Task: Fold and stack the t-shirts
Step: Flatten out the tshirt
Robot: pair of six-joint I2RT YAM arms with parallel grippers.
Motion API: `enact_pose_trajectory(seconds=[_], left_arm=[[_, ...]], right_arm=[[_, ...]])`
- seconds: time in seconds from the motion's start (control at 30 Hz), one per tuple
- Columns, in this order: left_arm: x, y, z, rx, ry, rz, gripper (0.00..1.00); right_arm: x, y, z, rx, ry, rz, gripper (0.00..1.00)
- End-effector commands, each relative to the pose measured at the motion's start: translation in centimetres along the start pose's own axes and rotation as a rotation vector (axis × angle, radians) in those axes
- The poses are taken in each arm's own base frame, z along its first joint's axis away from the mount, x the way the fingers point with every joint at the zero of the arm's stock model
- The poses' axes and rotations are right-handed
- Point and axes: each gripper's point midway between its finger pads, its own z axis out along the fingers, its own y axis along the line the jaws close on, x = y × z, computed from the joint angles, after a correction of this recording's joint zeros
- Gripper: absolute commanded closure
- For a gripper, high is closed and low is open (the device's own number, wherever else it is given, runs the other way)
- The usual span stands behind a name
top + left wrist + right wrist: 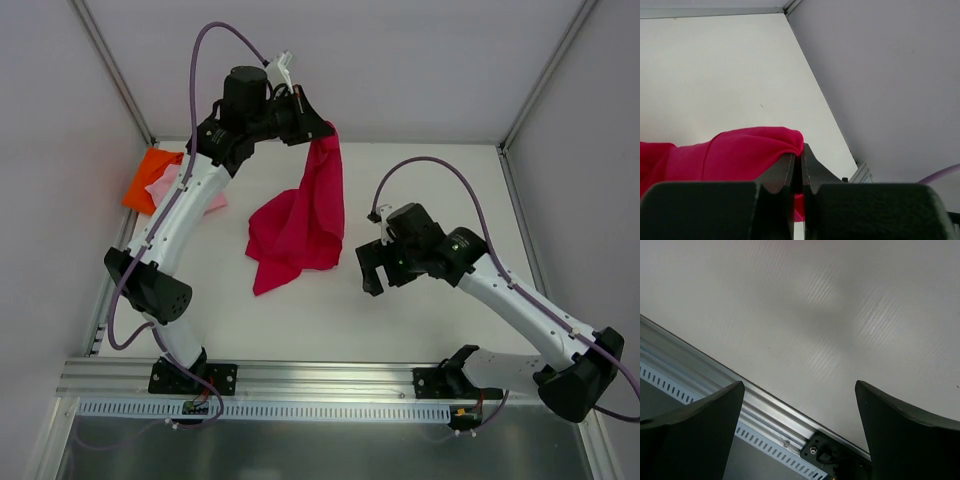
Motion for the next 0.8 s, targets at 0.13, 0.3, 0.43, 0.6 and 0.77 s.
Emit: enact_pose_trajectory(seconds=[0.13,0.3,0.43,0.6,0.77], left_arm=[[-3.2,-1.5,-2.0,0.017,-0.103,0.063,1.0],[-4.8,-0.5,-2.3,-0.002,-0.15,0.052,1.0],[-5.9,0.2,-2.2,-0.011,-0.184,0.05,1.0],[-7.5,1.9,-2.2,-0.044,-0.219,0.036,1.0],[-9.3,2.6,-3.0,-0.075,-0.286,0.035,1.0]], right_arm=[[-1.2,2.2,0.3,-0.089,-0.06,-0.05,0.0],[-0.8,5.6,2.7,-0.282,0.016,-0.041,0.0],[-1.1,7.8,5.4,-0.314,0.107,-0.14,0.0],[-0.4,8.7,9.3,-0.273,0.226,-0.256,0.0],[-0.7,10.8,11.4,-0.328,0.256,-0.28,0.0]])
